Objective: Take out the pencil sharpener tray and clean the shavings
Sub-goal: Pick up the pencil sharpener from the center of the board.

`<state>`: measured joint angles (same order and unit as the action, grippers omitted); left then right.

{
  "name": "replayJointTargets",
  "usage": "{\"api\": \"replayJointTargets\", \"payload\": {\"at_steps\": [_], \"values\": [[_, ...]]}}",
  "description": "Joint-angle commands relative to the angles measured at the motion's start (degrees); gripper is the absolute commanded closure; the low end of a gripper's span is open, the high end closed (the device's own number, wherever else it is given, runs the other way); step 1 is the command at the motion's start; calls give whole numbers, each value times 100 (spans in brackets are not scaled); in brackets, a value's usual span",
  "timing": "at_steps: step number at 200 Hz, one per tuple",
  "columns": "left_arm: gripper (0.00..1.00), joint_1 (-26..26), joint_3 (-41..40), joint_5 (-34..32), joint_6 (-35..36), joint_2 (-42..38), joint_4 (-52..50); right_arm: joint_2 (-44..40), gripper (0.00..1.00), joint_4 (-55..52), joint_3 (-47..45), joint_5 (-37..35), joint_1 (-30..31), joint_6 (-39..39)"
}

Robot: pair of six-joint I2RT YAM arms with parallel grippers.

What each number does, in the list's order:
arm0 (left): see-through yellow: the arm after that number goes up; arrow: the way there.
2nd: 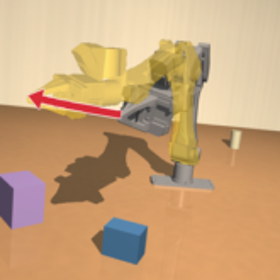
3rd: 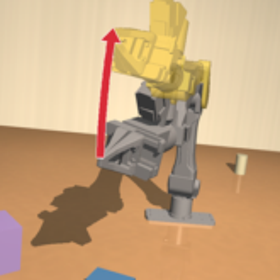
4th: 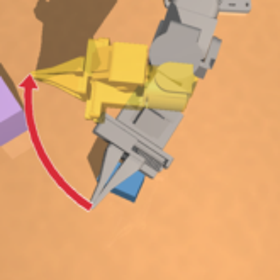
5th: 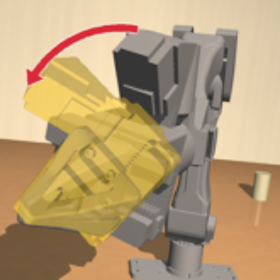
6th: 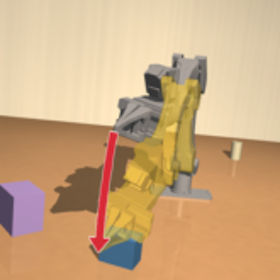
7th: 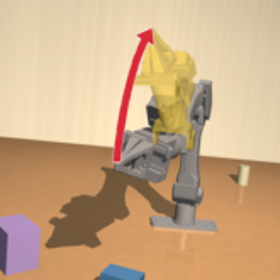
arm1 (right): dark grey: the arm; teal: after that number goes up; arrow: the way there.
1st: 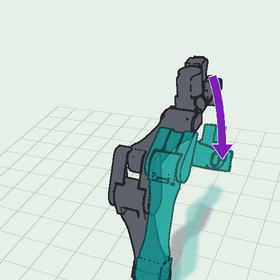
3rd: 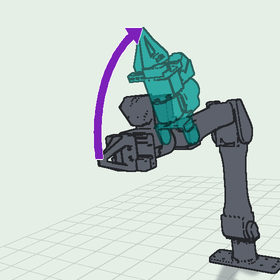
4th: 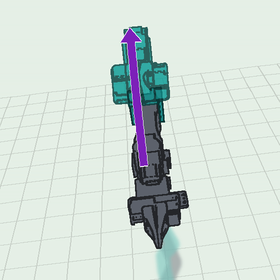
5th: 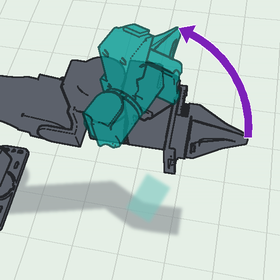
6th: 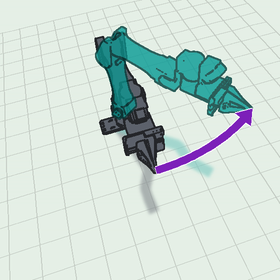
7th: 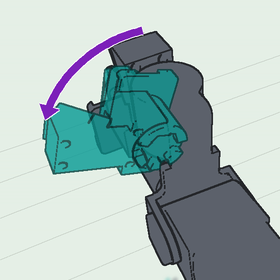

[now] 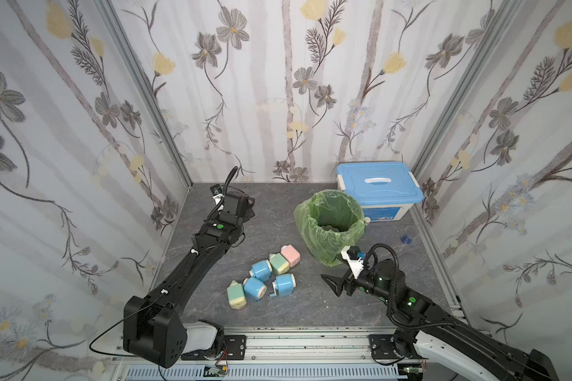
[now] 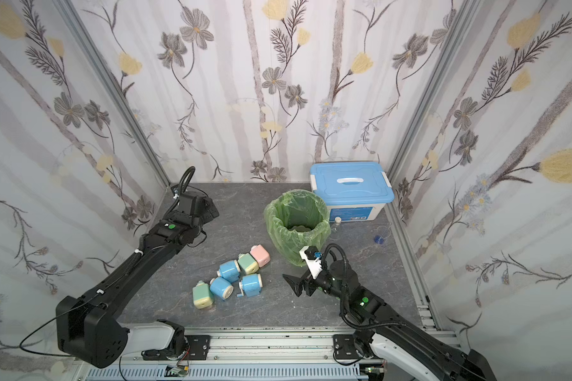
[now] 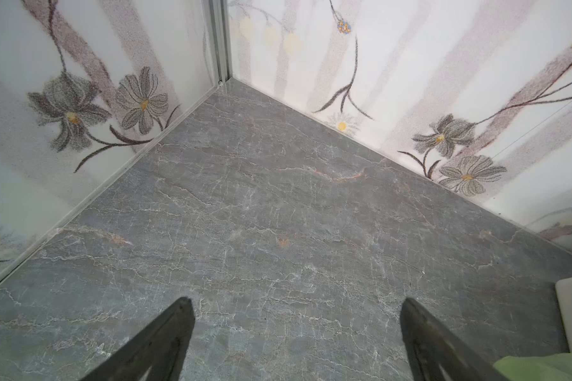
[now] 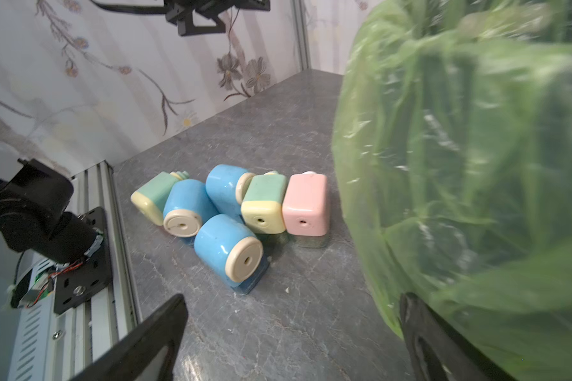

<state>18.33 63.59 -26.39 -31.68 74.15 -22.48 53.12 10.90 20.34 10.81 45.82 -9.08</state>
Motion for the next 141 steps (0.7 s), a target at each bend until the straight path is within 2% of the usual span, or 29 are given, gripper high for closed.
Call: {"api": "replayJointTargets", "payload": {"at_steps": [1, 37, 82, 116, 141], "values": [[0, -238, -137, 472, 26, -177, 124, 468, 0, 436, 193, -222, 402, 169], [0, -595, -246, 901, 109, -573, 74, 1465, 0, 885, 424, 172, 692, 338], [0, -1056, -400, 1888, 149, -850, 99, 3027, 0, 991, 1272, 885, 953, 1192], [0, -1333, -374, 2621, 413, -1060, -31, 3920, 0, 703, 1865, 916, 1012, 1771], [0, -1436, -365, 2890, 595, -1194, -226, 4401, 0, 434, 2242, 906, 1020, 2142]]}}
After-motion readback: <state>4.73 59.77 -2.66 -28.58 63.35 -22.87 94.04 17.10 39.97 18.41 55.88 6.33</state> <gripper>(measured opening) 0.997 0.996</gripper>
